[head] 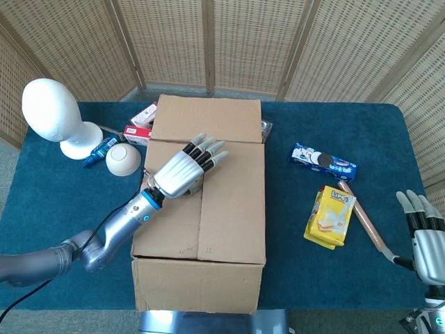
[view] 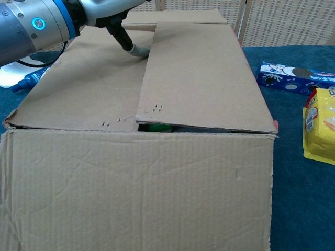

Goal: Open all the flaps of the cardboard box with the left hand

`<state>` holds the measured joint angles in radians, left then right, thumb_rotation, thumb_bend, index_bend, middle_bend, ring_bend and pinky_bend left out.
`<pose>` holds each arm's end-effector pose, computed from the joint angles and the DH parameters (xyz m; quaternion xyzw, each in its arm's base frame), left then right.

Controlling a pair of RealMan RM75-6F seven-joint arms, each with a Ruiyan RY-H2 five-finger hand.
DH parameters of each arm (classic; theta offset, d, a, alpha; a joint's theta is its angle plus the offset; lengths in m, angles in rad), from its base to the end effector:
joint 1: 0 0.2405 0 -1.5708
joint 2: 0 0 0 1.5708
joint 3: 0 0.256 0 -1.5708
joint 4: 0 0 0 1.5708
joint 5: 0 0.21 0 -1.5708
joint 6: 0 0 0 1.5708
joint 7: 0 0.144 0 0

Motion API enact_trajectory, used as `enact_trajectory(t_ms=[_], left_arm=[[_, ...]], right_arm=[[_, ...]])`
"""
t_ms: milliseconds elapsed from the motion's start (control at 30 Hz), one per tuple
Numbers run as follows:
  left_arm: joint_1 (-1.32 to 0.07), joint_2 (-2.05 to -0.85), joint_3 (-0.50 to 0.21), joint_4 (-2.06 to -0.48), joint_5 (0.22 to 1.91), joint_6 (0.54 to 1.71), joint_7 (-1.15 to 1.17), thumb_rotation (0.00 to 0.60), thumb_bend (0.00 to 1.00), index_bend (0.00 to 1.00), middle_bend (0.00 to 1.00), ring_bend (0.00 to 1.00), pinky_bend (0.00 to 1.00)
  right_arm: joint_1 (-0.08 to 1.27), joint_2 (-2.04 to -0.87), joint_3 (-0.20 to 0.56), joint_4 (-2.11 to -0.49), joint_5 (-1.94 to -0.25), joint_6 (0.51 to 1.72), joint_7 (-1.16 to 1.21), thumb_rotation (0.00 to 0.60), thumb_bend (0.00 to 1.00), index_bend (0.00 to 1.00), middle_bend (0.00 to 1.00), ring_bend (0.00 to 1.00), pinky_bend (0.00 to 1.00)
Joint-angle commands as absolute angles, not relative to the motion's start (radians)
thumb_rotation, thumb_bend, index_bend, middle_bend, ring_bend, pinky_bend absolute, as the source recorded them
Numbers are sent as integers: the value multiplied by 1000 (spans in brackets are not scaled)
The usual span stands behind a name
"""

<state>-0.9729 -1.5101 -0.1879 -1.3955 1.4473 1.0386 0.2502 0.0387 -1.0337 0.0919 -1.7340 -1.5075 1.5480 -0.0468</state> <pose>-0.0459 0.3739 0.0122 -0.7938 -0.1419 -0.4726 0.3554 -0.2926 -0.1740 0.1884 0.5715 -0.3647 0.4067 0.6123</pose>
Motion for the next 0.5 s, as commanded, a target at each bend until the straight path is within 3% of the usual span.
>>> enact_trajectory(t_ms=[33,500], left_arm=[[-983,-1529,-199,-1392,1442,1035,263,600,287,0,0,0,39],[-1000,-1577,-235,-1380,1442,1069,286,600,483,0,0,0,47]], right_arm=[[38,-1033,91,-1735,-1509,1548,-45,600,0,0,0,0,144],[33,-1024,87,-1735,-1516,1555,-23,600,0,0,0,0,144]])
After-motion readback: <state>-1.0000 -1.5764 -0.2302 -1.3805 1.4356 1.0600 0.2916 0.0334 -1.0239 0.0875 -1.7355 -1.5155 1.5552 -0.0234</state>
